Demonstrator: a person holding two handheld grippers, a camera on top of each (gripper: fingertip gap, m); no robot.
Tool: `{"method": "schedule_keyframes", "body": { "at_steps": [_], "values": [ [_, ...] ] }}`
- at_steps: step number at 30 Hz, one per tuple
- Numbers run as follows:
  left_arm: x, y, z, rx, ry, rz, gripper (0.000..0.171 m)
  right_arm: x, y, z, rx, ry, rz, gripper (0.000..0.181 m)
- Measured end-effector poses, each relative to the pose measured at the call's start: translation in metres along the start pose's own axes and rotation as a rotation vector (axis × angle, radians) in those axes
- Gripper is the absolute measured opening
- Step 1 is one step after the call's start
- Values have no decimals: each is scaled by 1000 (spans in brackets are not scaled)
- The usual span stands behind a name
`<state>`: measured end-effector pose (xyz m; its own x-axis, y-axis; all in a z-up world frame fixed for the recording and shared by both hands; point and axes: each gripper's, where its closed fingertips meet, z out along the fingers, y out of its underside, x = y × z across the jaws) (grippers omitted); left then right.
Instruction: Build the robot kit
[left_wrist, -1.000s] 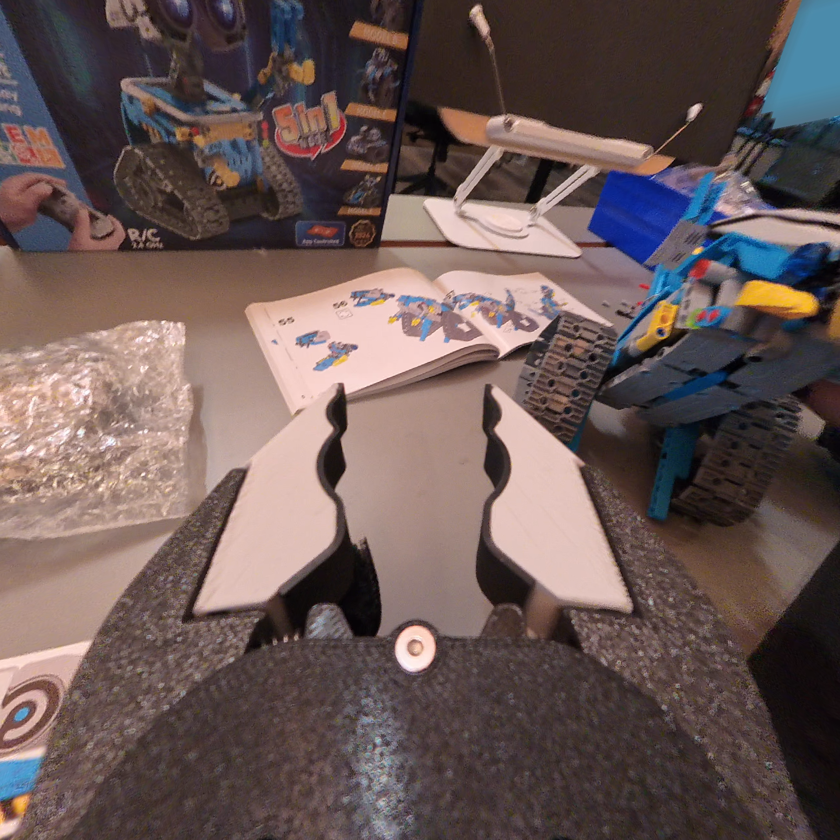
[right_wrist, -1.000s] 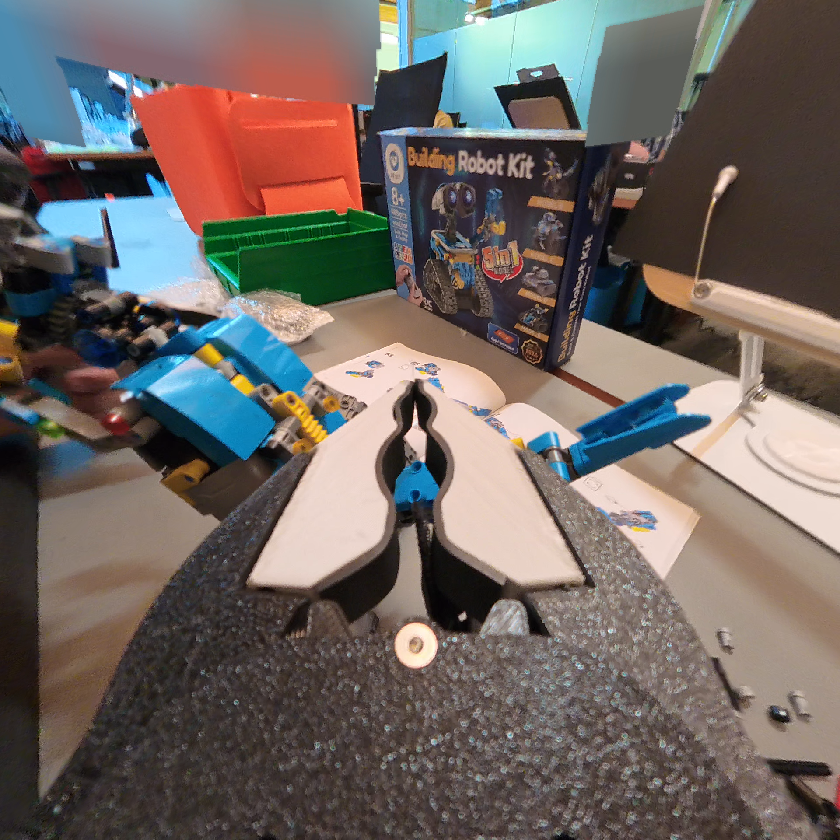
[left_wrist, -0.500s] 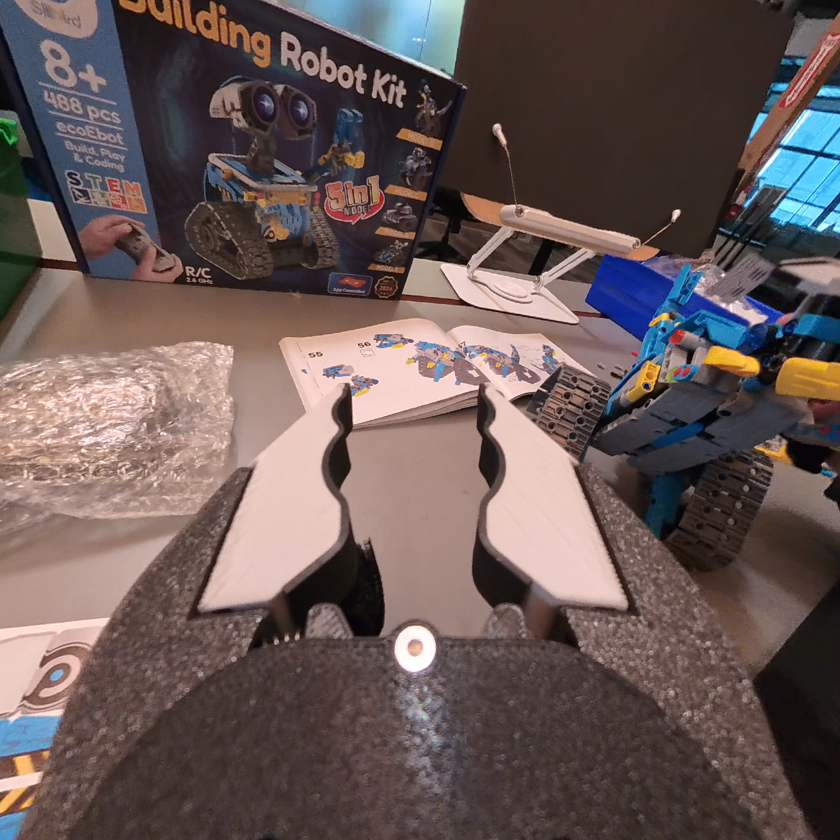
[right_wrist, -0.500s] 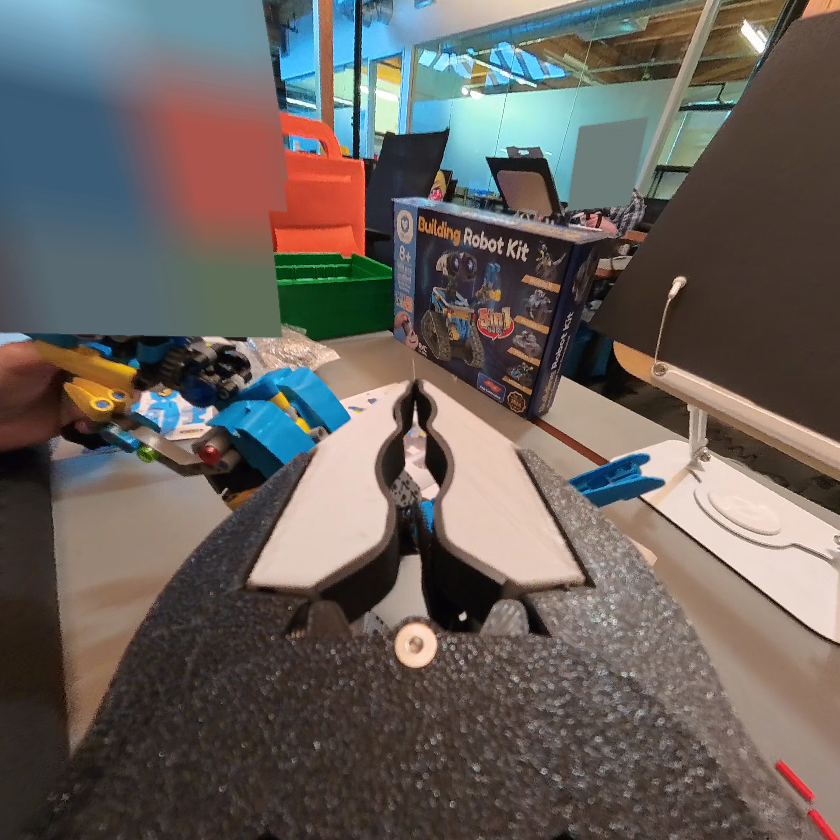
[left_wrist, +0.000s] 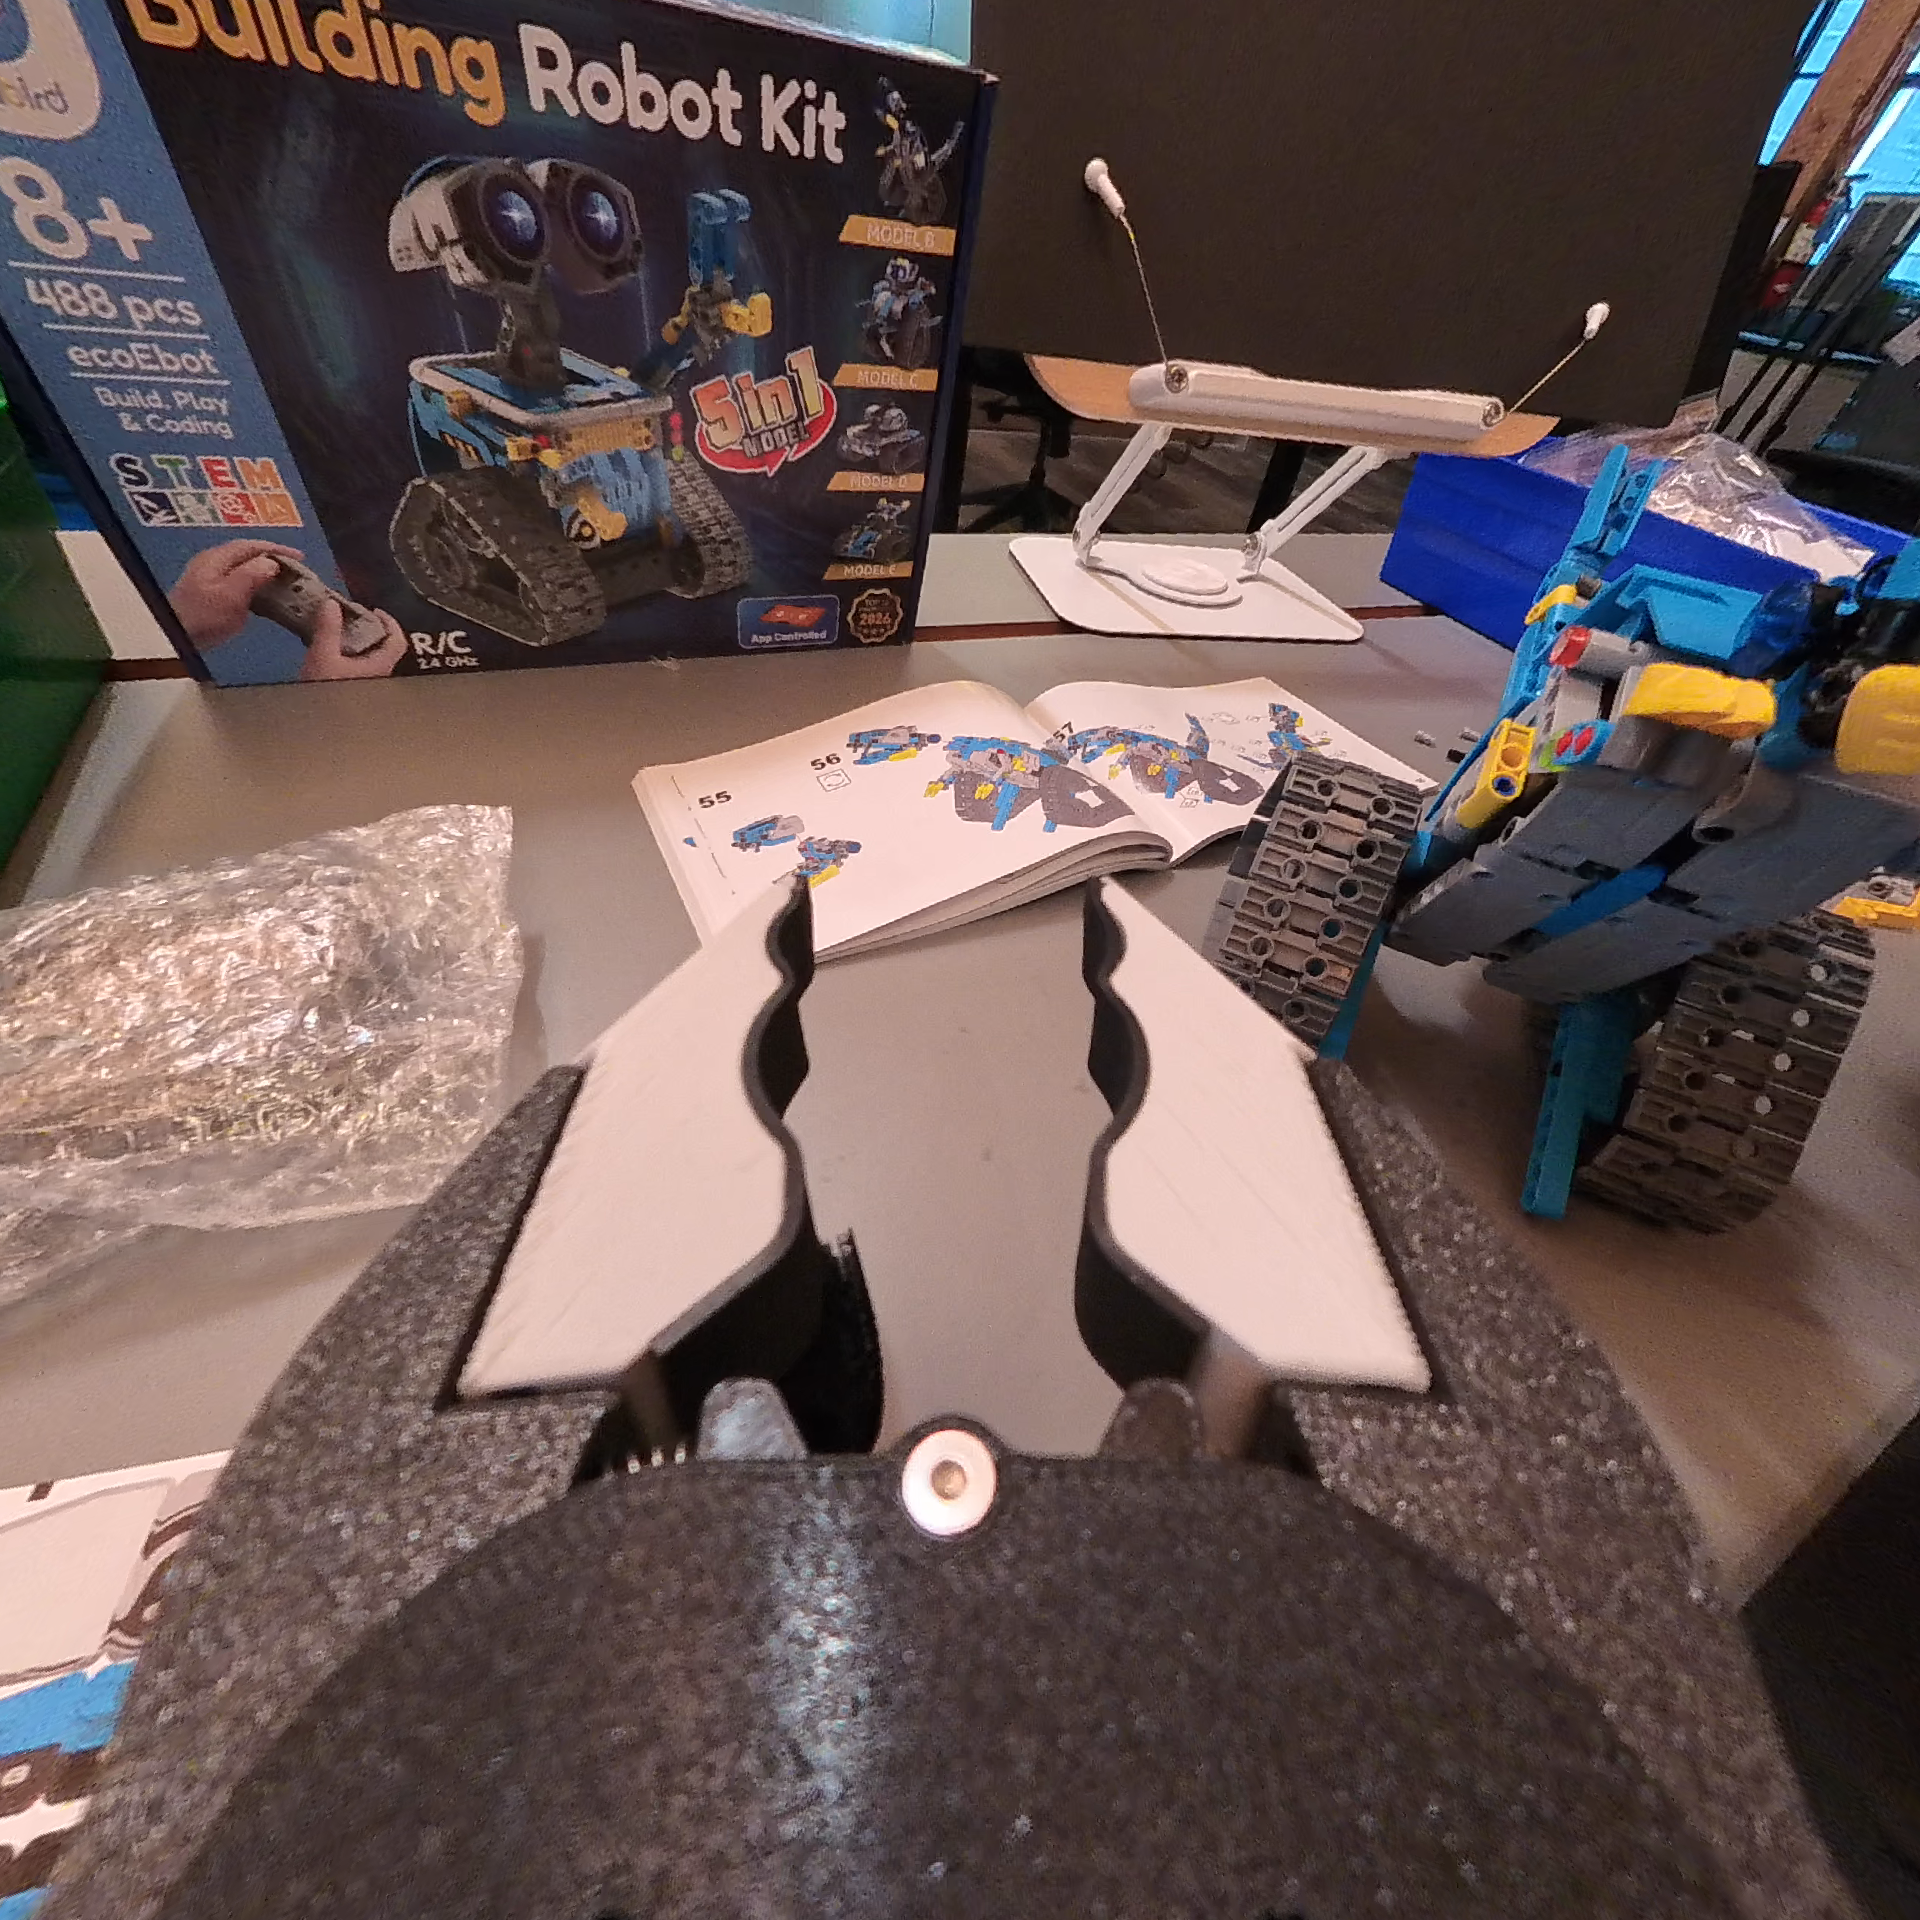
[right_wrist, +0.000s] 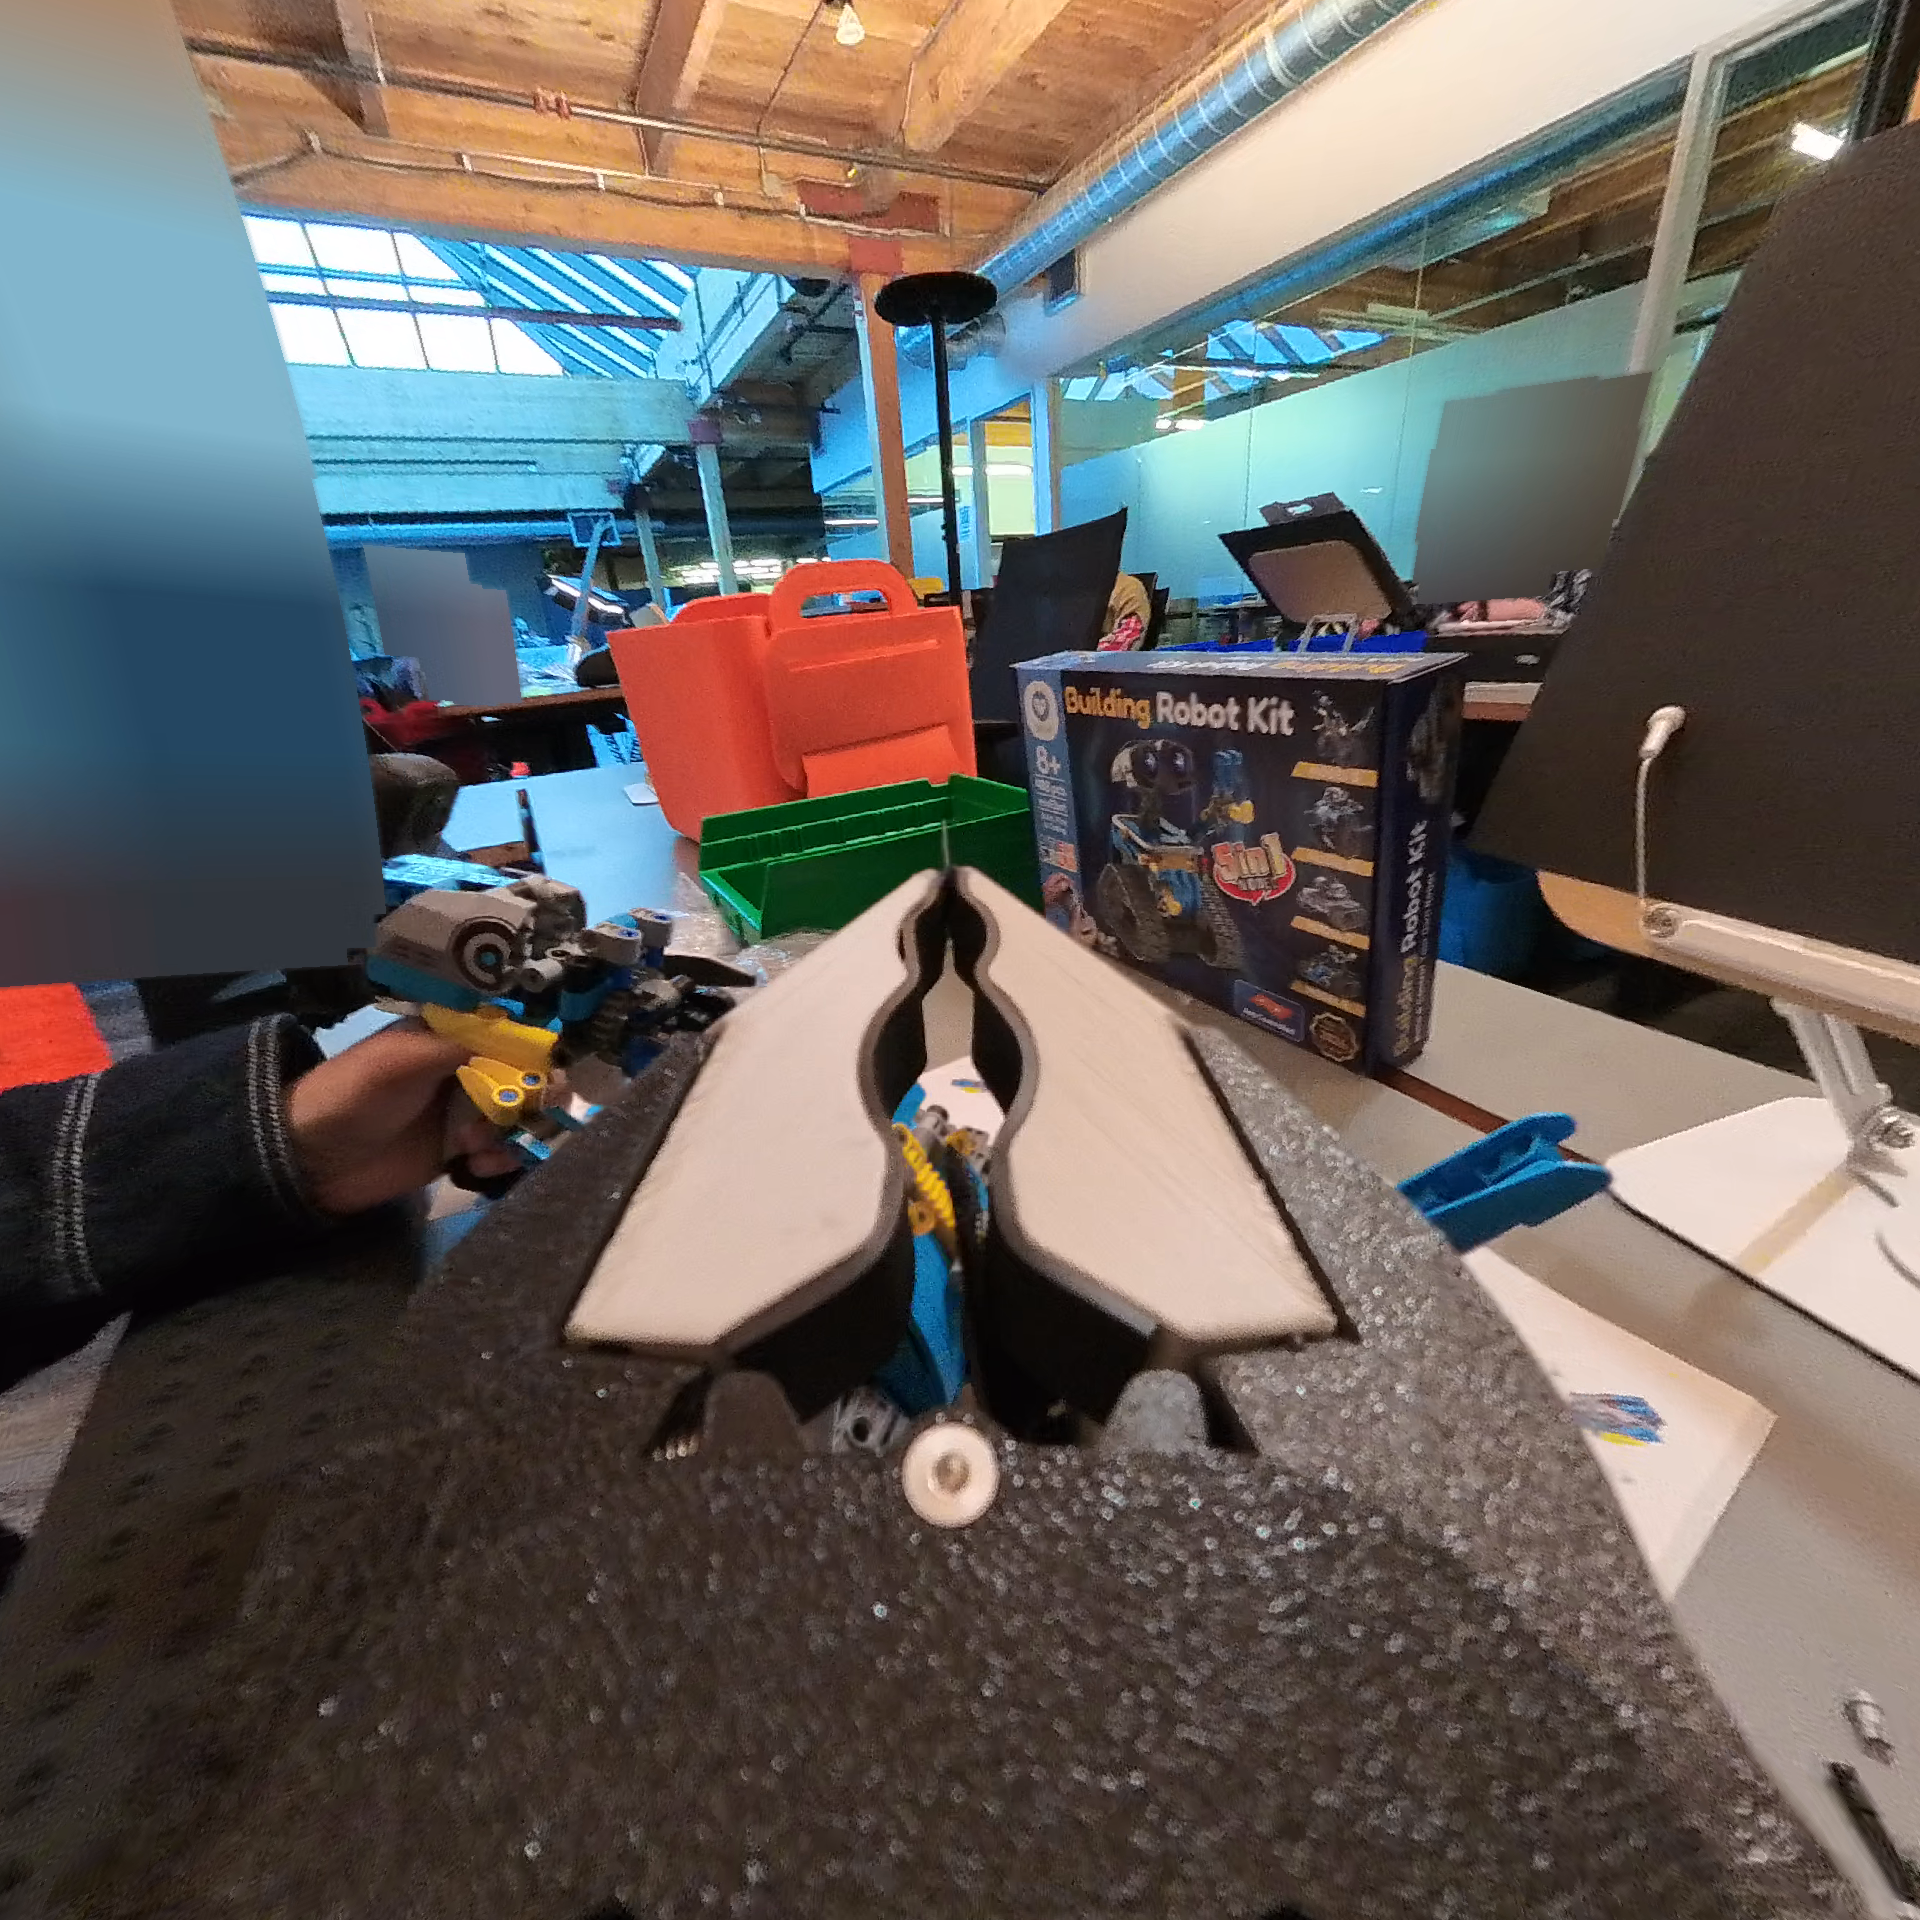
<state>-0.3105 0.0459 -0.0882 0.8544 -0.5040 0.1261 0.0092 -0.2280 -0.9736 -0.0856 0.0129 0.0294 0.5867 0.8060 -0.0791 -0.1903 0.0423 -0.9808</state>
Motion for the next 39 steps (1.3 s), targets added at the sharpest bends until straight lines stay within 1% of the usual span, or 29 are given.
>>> {"method": "schedule_keyframes", "body": {
  "at_steps": [5,9,13,17,20,23,25,29,32,36,39],
  "values": [
    [1,1,0,-7,-1,11,52,3,2,0,0,-54,143,0],
    [-2,1,1,-10,-8,19,52,6,4,0,-8,-51,158,0],
    [-4,0,2,-7,-20,34,51,4,7,2,-29,-50,132,0],
    [0,-1,6,-13,-20,76,51,0,3,5,-20,-72,117,0],
    [6,-2,8,-12,-15,118,50,-6,4,7,-32,-109,128,0],
    [20,-5,12,-7,22,146,49,-7,7,11,-56,-110,103,0],
    [29,-1,12,-15,45,180,50,-8,10,15,-66,-118,96,0],
    [36,6,12,-31,35,255,49,-1,18,21,-78,-90,57,0],
    [39,8,19,-41,46,241,51,0,18,28,-82,-94,58,0],
    [45,9,24,-57,83,185,52,-12,13,29,-73,-102,21,0],
    [47,-4,20,-14,87,169,52,-17,5,21,-55,-34,-78,0]
  ]
}}
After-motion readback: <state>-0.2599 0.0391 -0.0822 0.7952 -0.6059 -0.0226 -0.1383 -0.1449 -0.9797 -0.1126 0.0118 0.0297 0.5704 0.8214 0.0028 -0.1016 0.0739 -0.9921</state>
